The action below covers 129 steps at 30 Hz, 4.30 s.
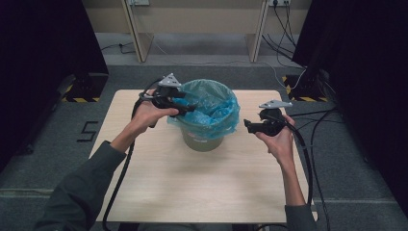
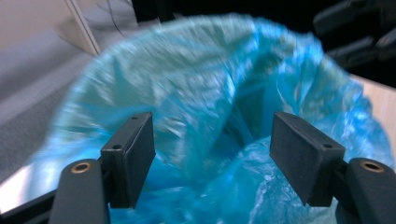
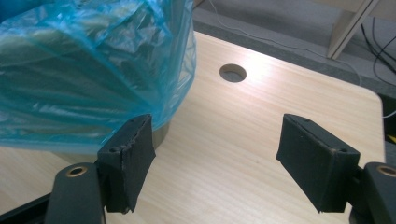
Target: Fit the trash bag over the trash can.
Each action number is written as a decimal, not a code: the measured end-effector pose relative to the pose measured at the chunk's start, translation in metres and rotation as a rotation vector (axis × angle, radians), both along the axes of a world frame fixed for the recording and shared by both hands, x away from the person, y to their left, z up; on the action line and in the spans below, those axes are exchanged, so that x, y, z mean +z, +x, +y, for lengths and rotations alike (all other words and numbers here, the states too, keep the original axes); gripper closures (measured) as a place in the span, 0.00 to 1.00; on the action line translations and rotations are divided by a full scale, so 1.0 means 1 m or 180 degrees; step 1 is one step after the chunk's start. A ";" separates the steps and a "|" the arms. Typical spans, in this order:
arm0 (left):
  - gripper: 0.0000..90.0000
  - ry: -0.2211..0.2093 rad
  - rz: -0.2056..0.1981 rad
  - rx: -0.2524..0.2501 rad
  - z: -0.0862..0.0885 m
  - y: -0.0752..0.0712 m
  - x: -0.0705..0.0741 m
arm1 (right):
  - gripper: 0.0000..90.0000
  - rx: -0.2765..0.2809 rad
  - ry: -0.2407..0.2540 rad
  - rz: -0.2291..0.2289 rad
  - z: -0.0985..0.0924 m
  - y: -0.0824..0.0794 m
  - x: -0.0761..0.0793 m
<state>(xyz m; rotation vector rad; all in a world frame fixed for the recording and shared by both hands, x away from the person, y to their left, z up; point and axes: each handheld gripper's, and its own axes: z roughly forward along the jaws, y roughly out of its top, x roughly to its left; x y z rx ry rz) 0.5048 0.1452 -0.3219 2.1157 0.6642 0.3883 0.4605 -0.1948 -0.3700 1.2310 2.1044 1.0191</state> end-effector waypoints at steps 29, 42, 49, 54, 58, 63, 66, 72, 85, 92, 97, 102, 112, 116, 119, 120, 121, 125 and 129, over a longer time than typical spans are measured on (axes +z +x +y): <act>0.35 0.0344 0.0480 0.0178 -0.022 0.065 -0.009 | 0.30 -0.0002 0.0101 0.0070 -0.006 -0.012 -0.025; 0.35 0.0570 0.0601 0.0159 -0.033 0.072 -0.025 | 0.30 0.0003 0.0104 0.0118 -0.008 -0.015 -0.033; 0.32 0.0414 0.0407 0.0102 -0.037 0.059 -0.008 | 0.30 -0.0034 0.0102 0.0084 -0.012 -0.018 -0.031; 0.31 0.0353 0.0375 -0.0005 -0.057 0.050 -0.005 | 0.30 -0.0098 0.0163 0.0136 -0.019 -0.021 -0.040; 0.31 0.0438 0.0388 -0.0103 -0.069 0.044 -0.008 | 0.31 -0.0115 0.0227 0.0152 -0.023 -0.025 -0.047; 0.30 0.0576 0.0359 -0.0201 -0.079 0.037 -0.009 | 0.31 -0.0165 0.0325 0.0201 -0.031 -0.029 -0.058; 0.30 0.0654 0.0361 -0.0225 -0.084 0.036 -0.008 | 0.31 -0.0167 0.0346 0.0206 -0.032 -0.030 -0.061; 0.30 0.0782 0.0393 -0.0356 -0.088 0.032 -0.012 | 0.31 -0.0157 0.0380 0.0223 -0.032 -0.031 -0.066; 0.28 0.0367 0.0273 -0.0171 -0.064 0.026 0.004 | 0.31 -0.0229 0.0440 0.0265 -0.038 -0.038 -0.083; 0.27 0.0123 0.0210 -0.0132 -0.038 0.014 0.006 | 0.31 -0.0285 0.0261 0.0379 -0.038 -0.045 -0.104; 0.27 -0.0014 0.0198 -0.0116 -0.019 0.008 0.008 | 0.31 -0.0330 0.0264 0.0473 -0.045 -0.048 -0.116; 0.25 -0.0191 0.0130 -0.0056 0.007 -0.001 0.006 | 0.30 -0.0369 0.0203 0.0465 -0.052 -0.050 -0.121; 0.25 -0.0357 0.0075 0.0009 0.042 -0.020 -0.006 | 0.31 -0.0426 0.0183 0.0513 -0.056 -0.054 -0.125; 0.25 -0.0362 0.0037 0.0045 0.056 -0.030 -0.011 | 0.31 -0.0417 0.0167 0.0536 -0.054 -0.055 -0.128; 0.25 -0.0414 0.0018 0.0065 0.067 -0.036 -0.016 | 0.30 -0.0404 0.0150 0.0551 -0.054 -0.056 -0.130; 0.25 -0.0457 0.0013 0.0091 0.075 -0.040 -0.022 | 0.30 -0.0373 0.0119 0.0568 -0.054 -0.056 -0.134; 0.25 -0.0457 0.0013 0.0091 0.075 -0.040 -0.022 | 0.30 -0.0373 0.0119 0.0568 -0.054 -0.056 -0.134; 0.25 -0.0500 -0.0017 0.0112 0.088 -0.050 -0.038 | 0.29 -0.0343 0.0056 0.0529 -0.052 -0.060 -0.139; 0.25 -0.0487 -0.0024 0.0162 0.098 -0.060 -0.058 | 0.29 -0.0328 0.0055 0.0438 -0.053 -0.064 -0.142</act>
